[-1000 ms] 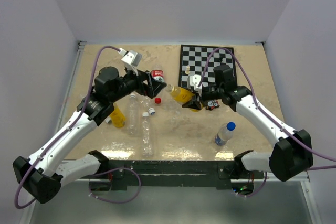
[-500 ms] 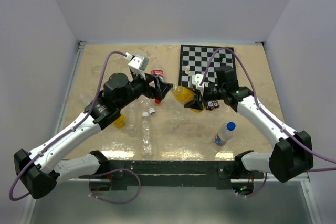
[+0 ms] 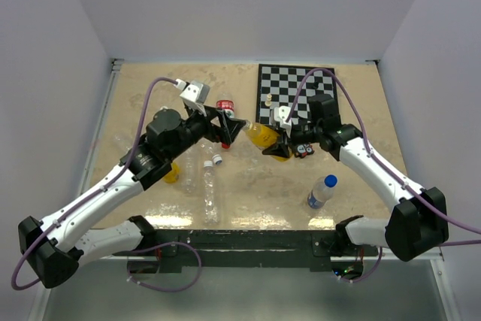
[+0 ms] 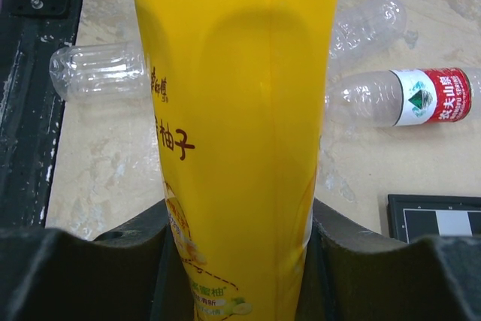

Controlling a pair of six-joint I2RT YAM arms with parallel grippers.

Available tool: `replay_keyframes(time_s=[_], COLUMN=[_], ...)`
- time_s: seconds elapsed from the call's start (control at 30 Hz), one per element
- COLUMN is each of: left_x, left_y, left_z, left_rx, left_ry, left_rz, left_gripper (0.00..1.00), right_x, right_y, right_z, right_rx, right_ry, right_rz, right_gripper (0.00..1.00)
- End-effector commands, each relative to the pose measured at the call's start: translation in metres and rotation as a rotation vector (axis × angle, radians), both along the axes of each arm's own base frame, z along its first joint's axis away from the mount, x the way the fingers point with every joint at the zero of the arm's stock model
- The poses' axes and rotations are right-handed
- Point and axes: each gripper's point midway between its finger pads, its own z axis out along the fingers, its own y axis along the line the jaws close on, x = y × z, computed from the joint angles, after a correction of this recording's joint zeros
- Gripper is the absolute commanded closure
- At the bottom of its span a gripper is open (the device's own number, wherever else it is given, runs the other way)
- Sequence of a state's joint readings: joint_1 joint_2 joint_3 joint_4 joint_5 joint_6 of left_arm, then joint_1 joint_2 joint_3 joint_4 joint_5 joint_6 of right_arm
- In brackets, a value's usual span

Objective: Unscrew the bottle caps
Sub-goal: Place the plastic bottle at the center of the board.

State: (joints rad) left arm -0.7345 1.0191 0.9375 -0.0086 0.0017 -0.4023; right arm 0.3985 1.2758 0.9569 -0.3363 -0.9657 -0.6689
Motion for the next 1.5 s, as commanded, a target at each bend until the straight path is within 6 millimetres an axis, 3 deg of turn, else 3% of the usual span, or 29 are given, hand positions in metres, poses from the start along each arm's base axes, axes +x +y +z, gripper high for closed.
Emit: replay_keyframes(time_s=[0.0,0.2,0.37,0.53,0.77,1.1,1.47], left_x=[-0.008,-0.014,-0.014,-0.024,-0.017,-0.016,-0.02], left_y=[-0.003,-0.005,0.003,-0.02,-0.051,-0.066,-0.079], left_z=[0.015,0.023,0.031,0.032,0.021,0.029,0.012], left_rx=[-0.062,-0.143,-0.205,-0.228,-0.244,-0.292,-0.267], left_ry=[-0.042,-0.018,-0.009,0.002,0.019,-0.006,0.036], left_rz=[-0.037,-0.078,-0.061,-0.204,-0.311,-0.362,-0.416], left_gripper=[0.0,0.0,0.0,0.01,0.11,0.14,0.27], right_x=[-0.001,0.011,0.008,0.008,0.006,0.004,0.002], right_y=[0.007,0.002,0.002,0.003,0.003,0.004,0.005], right_z=[0.024,0.028,0.029,0.025,0.022,0.019,0.019], right_rx=[0.07,0.098,0.106,0.104,0.106,0.102,0.104], right_ry=[-0.036,0.005,0.012,0.021,0.029,0.038,0.038], right_rz=[0.025,-0.039,-0.028,-0.026,-0.009,0.01,0.018], right_gripper=[1.0,1.0,1.0,1.0,1.0,1.0,1.0])
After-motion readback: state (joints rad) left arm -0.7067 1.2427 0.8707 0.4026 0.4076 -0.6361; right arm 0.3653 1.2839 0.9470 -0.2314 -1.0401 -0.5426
